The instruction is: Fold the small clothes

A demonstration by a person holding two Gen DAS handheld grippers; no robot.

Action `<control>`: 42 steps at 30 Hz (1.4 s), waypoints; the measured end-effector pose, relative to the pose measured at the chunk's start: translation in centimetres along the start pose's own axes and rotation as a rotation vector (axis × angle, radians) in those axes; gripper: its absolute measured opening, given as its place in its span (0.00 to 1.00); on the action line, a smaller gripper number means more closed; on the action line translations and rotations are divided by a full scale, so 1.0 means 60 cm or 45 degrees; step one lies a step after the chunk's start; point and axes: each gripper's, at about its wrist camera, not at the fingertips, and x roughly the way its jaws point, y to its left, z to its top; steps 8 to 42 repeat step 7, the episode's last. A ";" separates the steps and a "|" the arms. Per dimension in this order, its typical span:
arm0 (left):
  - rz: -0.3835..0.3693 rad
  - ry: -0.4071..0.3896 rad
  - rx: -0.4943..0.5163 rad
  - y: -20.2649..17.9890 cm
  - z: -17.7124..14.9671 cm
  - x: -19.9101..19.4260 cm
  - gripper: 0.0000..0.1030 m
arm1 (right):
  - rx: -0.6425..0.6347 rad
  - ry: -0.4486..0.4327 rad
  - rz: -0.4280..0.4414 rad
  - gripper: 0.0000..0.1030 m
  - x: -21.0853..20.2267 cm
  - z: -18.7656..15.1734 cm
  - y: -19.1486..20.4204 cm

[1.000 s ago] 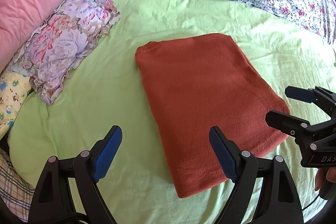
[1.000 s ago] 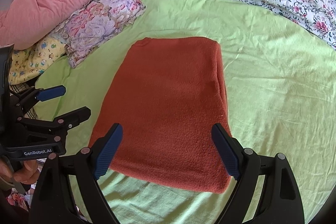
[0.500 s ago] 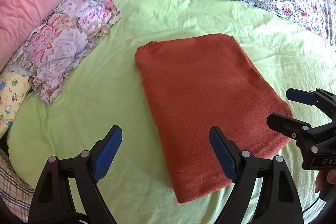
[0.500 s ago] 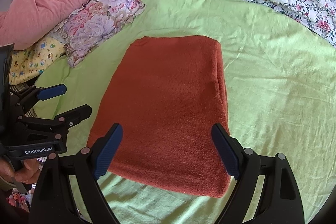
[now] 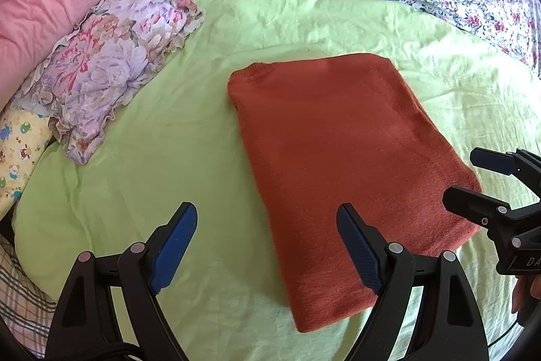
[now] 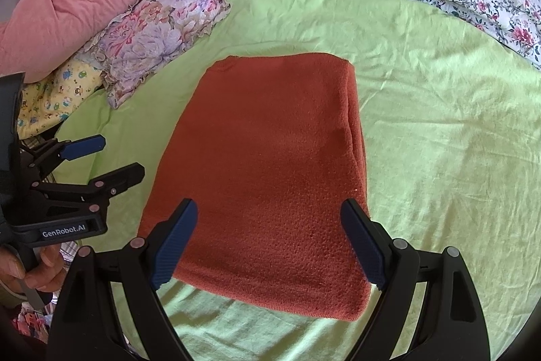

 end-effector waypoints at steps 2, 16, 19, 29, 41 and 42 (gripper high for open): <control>0.003 0.006 -0.011 0.007 -0.001 0.001 0.83 | 0.002 0.005 0.000 0.84 0.003 0.001 0.002; 0.019 0.001 -0.021 0.022 -0.003 0.000 0.83 | 0.022 0.011 -0.002 0.84 0.009 0.002 0.008; 0.019 0.001 -0.021 0.022 -0.003 0.000 0.83 | 0.022 0.011 -0.002 0.84 0.009 0.002 0.008; 0.019 0.001 -0.021 0.022 -0.003 0.000 0.83 | 0.022 0.011 -0.002 0.84 0.009 0.002 0.008; 0.019 0.001 -0.021 0.022 -0.003 0.000 0.83 | 0.022 0.011 -0.002 0.84 0.009 0.002 0.008; 0.019 0.001 -0.021 0.022 -0.003 0.000 0.83 | 0.022 0.011 -0.002 0.84 0.009 0.002 0.008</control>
